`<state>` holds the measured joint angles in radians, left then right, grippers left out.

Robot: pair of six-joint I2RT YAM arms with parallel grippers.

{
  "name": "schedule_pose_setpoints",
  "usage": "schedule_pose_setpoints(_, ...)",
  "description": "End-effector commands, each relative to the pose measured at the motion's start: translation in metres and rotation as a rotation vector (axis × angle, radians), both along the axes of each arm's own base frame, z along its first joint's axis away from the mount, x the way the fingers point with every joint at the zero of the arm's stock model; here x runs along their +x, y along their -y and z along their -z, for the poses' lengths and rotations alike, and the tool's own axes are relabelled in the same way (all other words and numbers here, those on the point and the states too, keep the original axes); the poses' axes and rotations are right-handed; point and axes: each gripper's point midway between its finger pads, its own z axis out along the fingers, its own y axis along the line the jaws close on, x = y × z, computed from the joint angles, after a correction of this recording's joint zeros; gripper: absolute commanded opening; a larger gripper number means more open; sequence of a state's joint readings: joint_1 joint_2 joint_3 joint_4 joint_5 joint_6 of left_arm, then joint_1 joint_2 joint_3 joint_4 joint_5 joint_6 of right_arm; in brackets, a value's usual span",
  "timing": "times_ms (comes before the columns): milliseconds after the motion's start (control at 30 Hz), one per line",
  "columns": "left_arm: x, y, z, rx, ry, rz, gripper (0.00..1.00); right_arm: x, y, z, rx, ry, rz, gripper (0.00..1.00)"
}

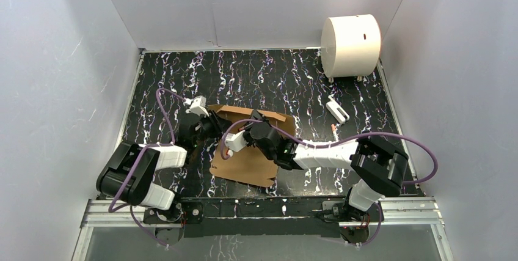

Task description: Fold the paper box

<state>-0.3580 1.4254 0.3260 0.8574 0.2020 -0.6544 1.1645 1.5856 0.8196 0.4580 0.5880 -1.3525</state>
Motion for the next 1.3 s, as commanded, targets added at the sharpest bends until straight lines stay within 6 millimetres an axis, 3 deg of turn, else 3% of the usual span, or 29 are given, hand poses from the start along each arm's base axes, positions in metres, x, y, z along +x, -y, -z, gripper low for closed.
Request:
schedule_pose_setpoints(0,0.024,0.006,-0.031,0.006,0.147,0.006,0.26,0.009,-0.006,-0.011,-0.004,0.015,-0.017,0.00)
schedule_pose_setpoints(100,0.021,0.004,-0.031,0.016,0.161,0.005,0.28,0.006,-0.002,0.001,-0.009,-0.023,-0.011,0.00)
schedule_pose_setpoints(333,0.012,-0.019,-0.052,0.089,0.283,-0.052,0.38,0.002,0.011,0.021,-0.010,-0.065,0.019,0.00)
schedule_pose_setpoints(733,0.022,-0.071,-0.050,0.171,0.322,-0.140,0.48,-0.001,0.012,0.021,-0.010,-0.086,0.014,0.00)
schedule_pose_setpoints(1267,0.041,-0.060,-0.048,0.116,0.379,0.109,0.47,-0.001,0.012,0.022,-0.034,-0.099,0.016,0.00)
